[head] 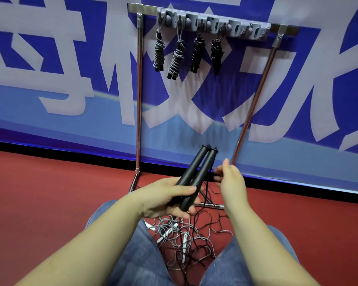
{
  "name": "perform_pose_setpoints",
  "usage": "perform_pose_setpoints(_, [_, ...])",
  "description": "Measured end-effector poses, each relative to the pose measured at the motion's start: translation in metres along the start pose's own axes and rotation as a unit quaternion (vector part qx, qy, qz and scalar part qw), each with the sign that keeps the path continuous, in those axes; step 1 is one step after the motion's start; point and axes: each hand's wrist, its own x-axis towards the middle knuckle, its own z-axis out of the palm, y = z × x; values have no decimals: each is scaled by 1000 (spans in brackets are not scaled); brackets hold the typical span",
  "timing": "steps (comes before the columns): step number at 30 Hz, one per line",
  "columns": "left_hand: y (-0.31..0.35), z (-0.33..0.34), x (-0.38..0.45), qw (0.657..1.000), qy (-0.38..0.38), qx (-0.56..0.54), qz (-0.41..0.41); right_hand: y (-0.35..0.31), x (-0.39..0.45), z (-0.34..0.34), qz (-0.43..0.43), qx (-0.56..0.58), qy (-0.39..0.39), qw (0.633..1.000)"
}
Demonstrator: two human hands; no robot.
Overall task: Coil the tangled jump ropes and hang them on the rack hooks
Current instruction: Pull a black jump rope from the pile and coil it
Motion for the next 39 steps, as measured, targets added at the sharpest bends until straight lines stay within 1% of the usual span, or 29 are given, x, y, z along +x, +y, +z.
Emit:
perform_pose_setpoints(1, [1, -2, -2, 1000, -15, -1, -5, 0, 5, -1, 10, 4, -2, 1000])
perform_pose_setpoints(2, [1, -3, -3, 1000, -26, -2, -9, -1, 8, -1, 23, 21, -26, 999])
perform_pose_setpoints(5, [2, -4, -2, 999, -30, -4, -16, -7, 10, 2, 68, 129, -116, 982])
perform_pose_setpoints(7, [2, -3, -2, 999, -26, -21, -13, -10, 7, 6, 50, 140, -138, 979])
perform_pose_setpoints(9, [0, -4, -3, 999, -16, -31, -12, -9, 6, 8, 10, 102, -135, 986])
perform_pose_setpoints(13, [-1, -4, -4, 1000, 4, -10, -5, -13, 10, 6, -59, 7, -92, 994])
perform_pose_setpoints(16, [-1, -3, -2, 1000, 23, 11, 13, -20, 9, 4, -91, -10, -79, 993])
perform_pose_setpoints(19, [-1, -1, 1, 998, 41, 14, 38, -23, 7, 5, -91, -5, -87, 992])
perform_pose_setpoints(21, [0, 2, 3, 997, 51, -4, 54, -20, 3, 9, -75, 18, -102, 992])
perform_pose_setpoints(23, [2, 5, 6, 993, 85, -54, 66, -13, -1, 14, -56, 37, -120, 990])
perform_pose_setpoints(26, [13, 7, 11, 975, 136, -151, 90, 6, -11, 20, -46, -3, -154, 987])
perform_pose_setpoints(28, [20, 4, 14, 964, 160, -185, 103, 19, -20, 23, -38, -38, -184, 981])
perform_pose_setpoints(30, [25, 2, 16, 964, 164, -185, 97, 28, -29, 26, -19, -54, -219, 974])
perform_pose_setpoints(32, [26, 1, 17, 965, 150, -197, 82, 33, -35, 29, -1, -53, -245, 968])
perform_pose_setpoints(35, [31, -8, 19, 953, 162, -241, 87, 34, -36, 27, 5, -80, -269, 960])
perform_pose_setpoints(37, [37, -22, 20, 943, 215, -233, 103, 31, -30, 19, 0, -132, -291, 947])
perform_pose_setpoints(39, [40, -43, 20, 934, 300, -157, 112, 23, -22, 10, -39, -229, -315, 920])
